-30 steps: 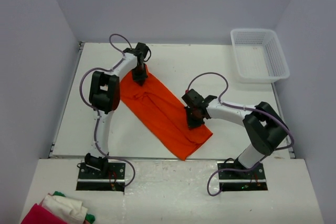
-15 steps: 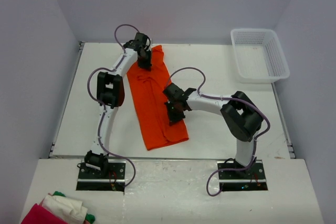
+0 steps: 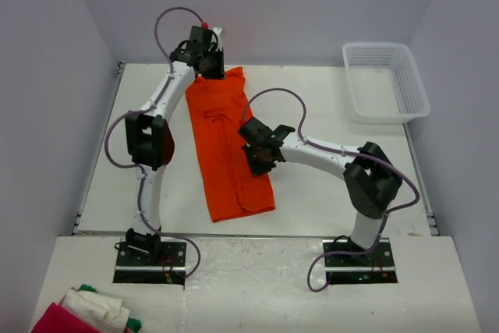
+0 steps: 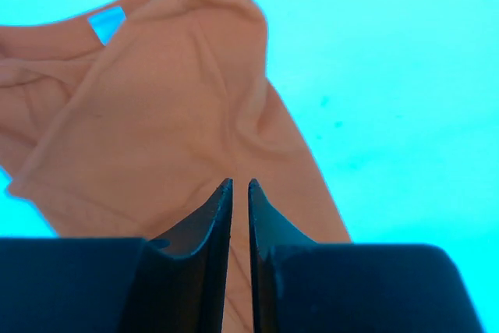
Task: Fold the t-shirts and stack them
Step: Rotate the tshirt 90 degrees
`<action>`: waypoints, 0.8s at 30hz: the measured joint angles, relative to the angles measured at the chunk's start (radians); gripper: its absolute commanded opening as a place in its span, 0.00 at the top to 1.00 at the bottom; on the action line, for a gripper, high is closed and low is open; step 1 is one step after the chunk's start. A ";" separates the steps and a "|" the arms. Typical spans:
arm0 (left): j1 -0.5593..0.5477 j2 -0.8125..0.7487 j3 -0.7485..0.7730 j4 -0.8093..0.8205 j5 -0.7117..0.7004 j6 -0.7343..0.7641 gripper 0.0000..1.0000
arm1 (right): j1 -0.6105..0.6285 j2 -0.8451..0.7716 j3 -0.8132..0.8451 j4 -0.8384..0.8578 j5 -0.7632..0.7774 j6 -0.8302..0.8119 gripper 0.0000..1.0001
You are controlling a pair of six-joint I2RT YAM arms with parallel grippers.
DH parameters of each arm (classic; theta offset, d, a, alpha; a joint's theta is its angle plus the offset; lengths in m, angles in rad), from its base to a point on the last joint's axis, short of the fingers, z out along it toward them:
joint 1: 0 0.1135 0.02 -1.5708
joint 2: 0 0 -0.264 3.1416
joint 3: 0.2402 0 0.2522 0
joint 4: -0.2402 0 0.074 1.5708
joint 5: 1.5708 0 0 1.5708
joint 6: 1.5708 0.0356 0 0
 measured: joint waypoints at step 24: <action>-0.216 -0.811 -1.112 0.034 -0.219 -0.230 0.97 | 0.183 -0.143 -0.124 0.023 -0.065 -0.008 1.00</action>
